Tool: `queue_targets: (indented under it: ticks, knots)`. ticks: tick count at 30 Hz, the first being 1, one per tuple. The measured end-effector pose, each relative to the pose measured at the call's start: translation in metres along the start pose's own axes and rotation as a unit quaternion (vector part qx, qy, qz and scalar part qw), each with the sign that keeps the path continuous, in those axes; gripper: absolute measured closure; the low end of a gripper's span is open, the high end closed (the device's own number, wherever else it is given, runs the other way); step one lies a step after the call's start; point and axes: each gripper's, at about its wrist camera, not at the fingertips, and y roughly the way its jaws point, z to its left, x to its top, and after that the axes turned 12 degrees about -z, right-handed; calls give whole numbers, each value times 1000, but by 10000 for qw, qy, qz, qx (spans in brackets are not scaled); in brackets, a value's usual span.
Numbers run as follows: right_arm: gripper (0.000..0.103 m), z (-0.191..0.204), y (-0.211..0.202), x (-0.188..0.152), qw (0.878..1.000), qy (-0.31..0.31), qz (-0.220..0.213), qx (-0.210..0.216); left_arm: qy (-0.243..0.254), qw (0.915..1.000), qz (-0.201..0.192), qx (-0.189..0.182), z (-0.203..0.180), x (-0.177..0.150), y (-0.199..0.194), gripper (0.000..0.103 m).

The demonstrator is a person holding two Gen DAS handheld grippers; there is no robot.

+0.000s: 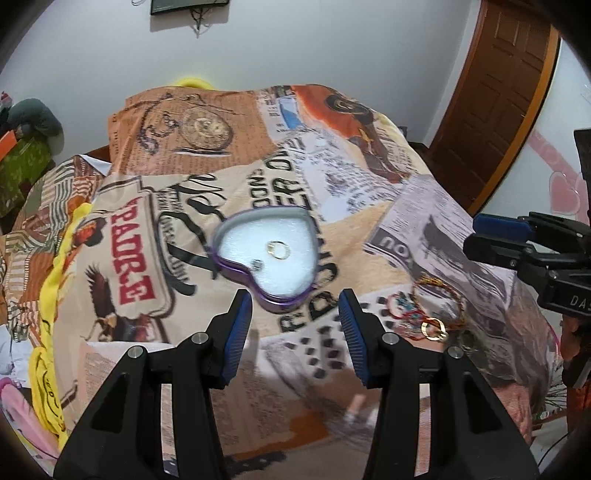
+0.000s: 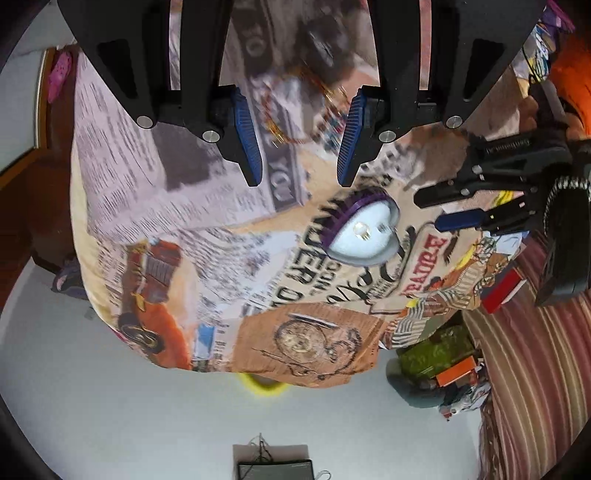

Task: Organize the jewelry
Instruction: 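Return to the pile and grasp a silver charm with the left gripper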

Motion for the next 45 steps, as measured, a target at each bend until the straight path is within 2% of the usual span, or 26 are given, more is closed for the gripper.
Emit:
queue_targets:
  ticks: [11, 19, 22, 24, 29, 37, 45]
  knots:
    - [64, -25, -20, -48, 9995, 271, 127, -137, 379, 9966, 560, -472, -41, -28, 20, 55]
    - [64, -25, -18, -70, 9989, 409, 198, -77, 729, 9958, 317, -456, -65, -35, 23, 55]
    - [64, -24, -17, -73, 9990, 383, 204, -103, 770, 9952, 274, -542, -66, -32, 24, 60]
    - [64, -23, -16, -75, 9990, 374, 210, -100, 758, 9943, 304, -689, -68, -28, 28, 72]
    - [64, -24, -15, -77, 9986, 483, 208, -18, 612, 9921, 446, -999, -72, -26, 39, 90]
    - [64, -18, -23, -75, 9986, 498, 142, 120, 463, 9947, 298, -863, -64, -32, 24, 91]
    - [64, 1, -24, -74, 9990, 309, 155, 295, 214, 9961, 195, -838, -47, -42, -7, 91]
